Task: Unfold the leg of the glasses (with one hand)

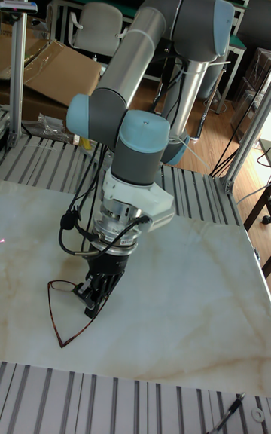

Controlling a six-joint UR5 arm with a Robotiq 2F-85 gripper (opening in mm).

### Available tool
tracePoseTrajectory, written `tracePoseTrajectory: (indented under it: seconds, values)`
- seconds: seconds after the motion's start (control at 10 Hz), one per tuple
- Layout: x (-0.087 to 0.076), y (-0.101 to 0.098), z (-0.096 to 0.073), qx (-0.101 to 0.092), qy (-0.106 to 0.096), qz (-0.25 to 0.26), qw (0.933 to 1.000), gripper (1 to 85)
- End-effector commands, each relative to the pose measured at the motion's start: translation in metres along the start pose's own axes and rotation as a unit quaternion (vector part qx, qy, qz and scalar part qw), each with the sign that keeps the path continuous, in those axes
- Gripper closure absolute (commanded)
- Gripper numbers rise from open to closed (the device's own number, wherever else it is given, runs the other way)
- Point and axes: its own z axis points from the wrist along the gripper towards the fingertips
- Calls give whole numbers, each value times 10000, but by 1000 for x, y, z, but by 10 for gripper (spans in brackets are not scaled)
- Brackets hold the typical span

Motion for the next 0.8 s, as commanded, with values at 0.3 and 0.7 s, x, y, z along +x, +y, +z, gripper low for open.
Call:
tracePoseTrajectory:
  seconds: [0.3,0.7]
  values:
    - [9,-6,10,16,-84,-30,10000,843]
    - [9,-5,12,-2,-107,-23,9999,843]
